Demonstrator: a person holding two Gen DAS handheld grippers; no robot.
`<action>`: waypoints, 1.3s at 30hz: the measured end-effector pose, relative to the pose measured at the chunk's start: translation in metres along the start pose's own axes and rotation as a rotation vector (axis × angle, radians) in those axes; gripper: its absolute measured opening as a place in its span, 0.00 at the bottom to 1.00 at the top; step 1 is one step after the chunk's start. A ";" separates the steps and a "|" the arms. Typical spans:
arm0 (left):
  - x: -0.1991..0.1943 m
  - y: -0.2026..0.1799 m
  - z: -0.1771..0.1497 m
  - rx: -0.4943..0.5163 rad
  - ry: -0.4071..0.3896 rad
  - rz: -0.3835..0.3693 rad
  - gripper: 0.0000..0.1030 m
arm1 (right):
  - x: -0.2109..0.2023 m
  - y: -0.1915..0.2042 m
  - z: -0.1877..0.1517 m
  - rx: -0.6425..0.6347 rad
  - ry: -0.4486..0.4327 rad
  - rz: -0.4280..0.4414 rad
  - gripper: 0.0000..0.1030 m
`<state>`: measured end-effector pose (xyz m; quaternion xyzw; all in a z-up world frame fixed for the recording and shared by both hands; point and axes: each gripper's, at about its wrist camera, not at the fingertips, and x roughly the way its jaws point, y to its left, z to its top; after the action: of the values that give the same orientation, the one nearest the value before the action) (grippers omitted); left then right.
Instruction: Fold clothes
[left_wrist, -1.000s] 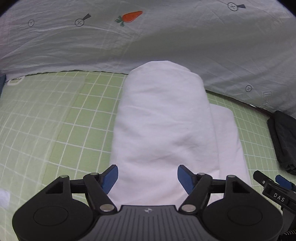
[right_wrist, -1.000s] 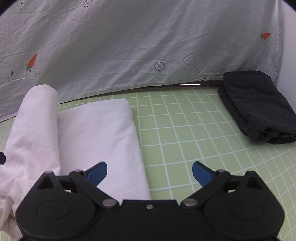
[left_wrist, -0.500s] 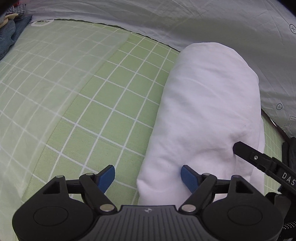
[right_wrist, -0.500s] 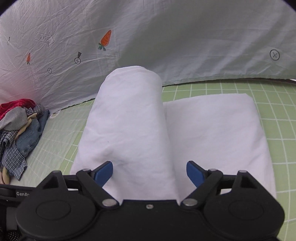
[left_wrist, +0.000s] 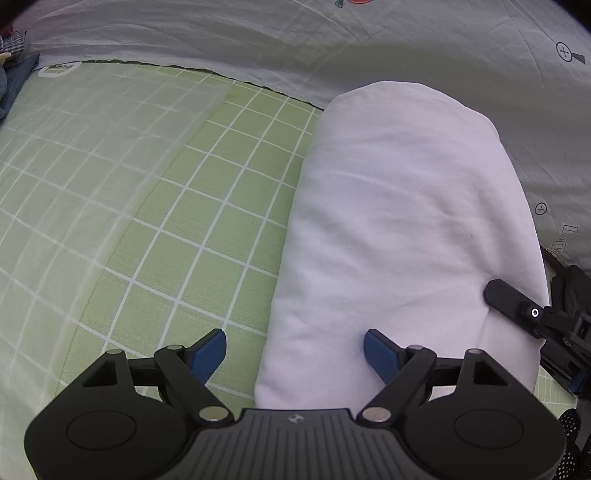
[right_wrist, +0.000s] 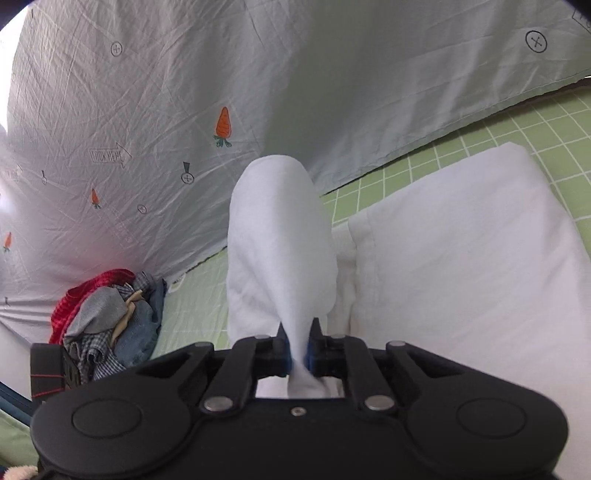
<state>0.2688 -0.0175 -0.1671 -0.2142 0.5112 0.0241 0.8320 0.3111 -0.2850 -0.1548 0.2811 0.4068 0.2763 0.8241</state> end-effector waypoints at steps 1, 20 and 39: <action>-0.005 -0.004 0.001 0.008 -0.012 -0.016 0.80 | -0.009 0.000 0.004 0.013 -0.018 0.015 0.07; 0.027 -0.046 -0.025 0.162 0.088 -0.054 0.80 | -0.072 -0.093 -0.008 0.065 -0.022 -0.459 0.54; 0.077 -0.052 0.000 0.062 0.146 -0.245 0.88 | -0.046 -0.114 0.003 0.177 -0.029 -0.334 0.61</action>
<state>0.3189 -0.0790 -0.2163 -0.2503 0.5410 -0.1091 0.7955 0.3161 -0.3957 -0.2083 0.2850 0.4584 0.0949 0.8364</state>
